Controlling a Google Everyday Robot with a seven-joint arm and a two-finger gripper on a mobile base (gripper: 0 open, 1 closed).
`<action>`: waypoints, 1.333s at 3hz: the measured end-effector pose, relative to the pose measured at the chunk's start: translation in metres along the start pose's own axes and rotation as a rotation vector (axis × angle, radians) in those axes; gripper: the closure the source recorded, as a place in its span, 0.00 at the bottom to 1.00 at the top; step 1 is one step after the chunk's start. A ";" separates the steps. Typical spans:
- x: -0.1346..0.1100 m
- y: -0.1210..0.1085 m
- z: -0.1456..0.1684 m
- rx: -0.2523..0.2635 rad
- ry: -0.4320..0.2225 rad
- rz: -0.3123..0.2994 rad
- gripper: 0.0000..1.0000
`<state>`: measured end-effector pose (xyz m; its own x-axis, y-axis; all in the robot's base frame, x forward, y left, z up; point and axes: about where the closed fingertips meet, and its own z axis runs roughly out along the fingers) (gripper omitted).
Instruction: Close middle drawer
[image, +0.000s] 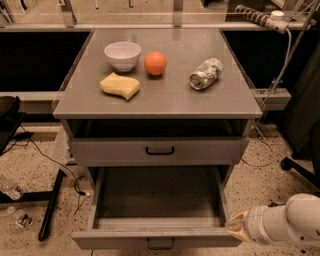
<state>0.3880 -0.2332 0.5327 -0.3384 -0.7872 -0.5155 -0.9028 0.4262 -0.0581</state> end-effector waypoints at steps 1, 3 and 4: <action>0.009 0.016 0.038 -0.049 -0.023 0.006 1.00; 0.024 0.034 0.089 -0.084 -0.052 0.014 1.00; 0.029 0.034 0.108 -0.081 -0.065 0.016 1.00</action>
Offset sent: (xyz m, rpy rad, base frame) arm -0.0204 0.0437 -0.0989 0.1027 0.0725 0.0409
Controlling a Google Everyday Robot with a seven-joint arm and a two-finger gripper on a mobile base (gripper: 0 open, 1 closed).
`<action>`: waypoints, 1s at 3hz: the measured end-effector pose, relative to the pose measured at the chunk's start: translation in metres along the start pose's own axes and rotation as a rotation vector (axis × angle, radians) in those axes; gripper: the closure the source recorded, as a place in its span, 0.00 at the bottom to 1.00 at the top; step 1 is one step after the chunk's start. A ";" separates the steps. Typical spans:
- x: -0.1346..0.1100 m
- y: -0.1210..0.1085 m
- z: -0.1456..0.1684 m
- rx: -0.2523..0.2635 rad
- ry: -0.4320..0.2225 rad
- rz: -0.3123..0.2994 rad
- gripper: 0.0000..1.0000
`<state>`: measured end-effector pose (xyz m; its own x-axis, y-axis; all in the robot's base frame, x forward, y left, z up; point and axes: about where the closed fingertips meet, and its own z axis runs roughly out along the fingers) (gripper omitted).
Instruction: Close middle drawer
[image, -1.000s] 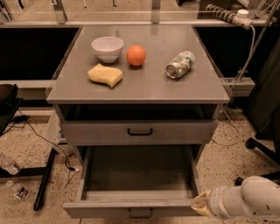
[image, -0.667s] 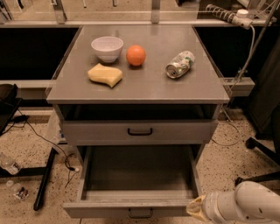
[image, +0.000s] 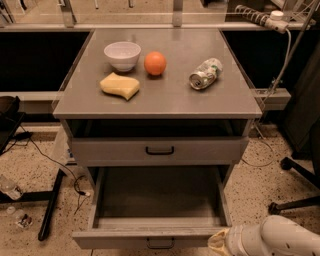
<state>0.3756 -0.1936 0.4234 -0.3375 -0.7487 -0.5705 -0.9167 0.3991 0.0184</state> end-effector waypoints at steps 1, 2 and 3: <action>0.000 0.000 0.001 -0.001 0.000 0.001 0.81; 0.000 0.000 0.001 -0.001 0.000 0.001 0.57; 0.000 0.000 0.001 -0.001 0.000 0.001 0.34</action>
Offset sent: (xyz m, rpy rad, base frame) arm -0.0003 0.0003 -0.0006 0.0009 0.0010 -0.0002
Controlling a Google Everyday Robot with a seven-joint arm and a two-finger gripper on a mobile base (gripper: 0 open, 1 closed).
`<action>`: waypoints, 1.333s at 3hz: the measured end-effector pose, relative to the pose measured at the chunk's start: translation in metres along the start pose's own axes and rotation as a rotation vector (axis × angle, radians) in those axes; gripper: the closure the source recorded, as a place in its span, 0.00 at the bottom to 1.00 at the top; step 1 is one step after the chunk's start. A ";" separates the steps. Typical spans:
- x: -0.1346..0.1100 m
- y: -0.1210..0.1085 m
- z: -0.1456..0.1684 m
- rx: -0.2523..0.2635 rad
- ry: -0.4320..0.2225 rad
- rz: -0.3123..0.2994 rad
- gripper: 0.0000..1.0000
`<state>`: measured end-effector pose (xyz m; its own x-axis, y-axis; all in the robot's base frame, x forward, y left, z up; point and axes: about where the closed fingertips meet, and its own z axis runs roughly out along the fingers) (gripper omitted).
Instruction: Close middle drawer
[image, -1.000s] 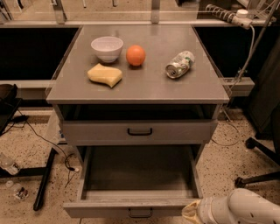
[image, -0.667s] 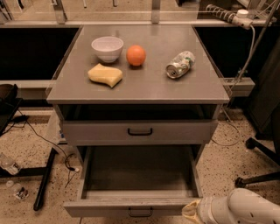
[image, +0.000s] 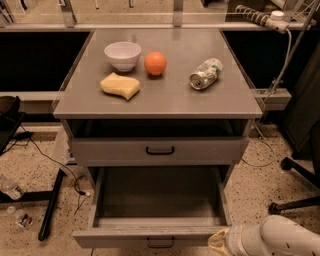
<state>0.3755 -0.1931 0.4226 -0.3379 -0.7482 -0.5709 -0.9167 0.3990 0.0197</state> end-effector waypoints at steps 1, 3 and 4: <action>0.000 0.000 0.001 0.000 0.000 -0.001 0.11; -0.009 -0.016 0.010 -0.011 -0.027 -0.015 0.18; -0.031 -0.046 0.026 -0.009 -0.059 -0.059 0.43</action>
Offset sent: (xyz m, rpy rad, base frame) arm 0.0680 0.0149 -0.0090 0.0794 -0.0387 0.0525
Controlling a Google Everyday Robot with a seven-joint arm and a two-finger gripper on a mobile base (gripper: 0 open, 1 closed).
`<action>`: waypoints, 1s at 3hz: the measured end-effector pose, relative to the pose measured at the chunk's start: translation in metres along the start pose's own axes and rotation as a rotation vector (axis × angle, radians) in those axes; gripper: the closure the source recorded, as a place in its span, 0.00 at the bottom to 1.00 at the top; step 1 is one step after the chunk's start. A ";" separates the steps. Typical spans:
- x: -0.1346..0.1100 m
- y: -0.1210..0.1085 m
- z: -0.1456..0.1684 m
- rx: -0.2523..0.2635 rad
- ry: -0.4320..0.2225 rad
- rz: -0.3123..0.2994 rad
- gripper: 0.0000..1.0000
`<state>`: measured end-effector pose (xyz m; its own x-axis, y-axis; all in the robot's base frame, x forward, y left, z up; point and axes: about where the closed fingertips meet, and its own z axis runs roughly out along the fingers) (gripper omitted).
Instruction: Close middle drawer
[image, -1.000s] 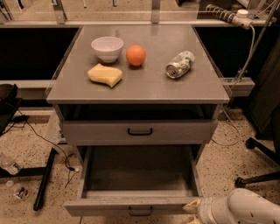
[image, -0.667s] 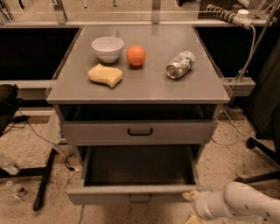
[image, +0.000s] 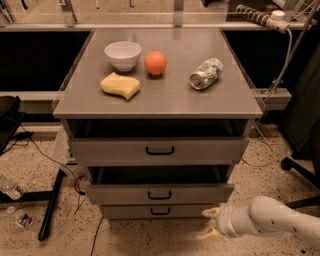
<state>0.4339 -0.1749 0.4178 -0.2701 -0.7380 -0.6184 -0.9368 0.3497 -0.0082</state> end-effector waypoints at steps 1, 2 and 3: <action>-0.023 -0.049 0.017 0.023 -0.008 -0.052 0.66; -0.043 -0.090 0.031 0.050 -0.001 -0.067 0.62; -0.047 -0.094 0.032 0.054 -0.003 -0.073 0.40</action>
Offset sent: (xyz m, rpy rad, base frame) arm 0.1621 0.0240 0.0062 -0.0519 -0.1096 0.0088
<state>0.5421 -0.1551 0.4228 -0.2006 -0.7609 -0.6171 -0.9408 0.3254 -0.0954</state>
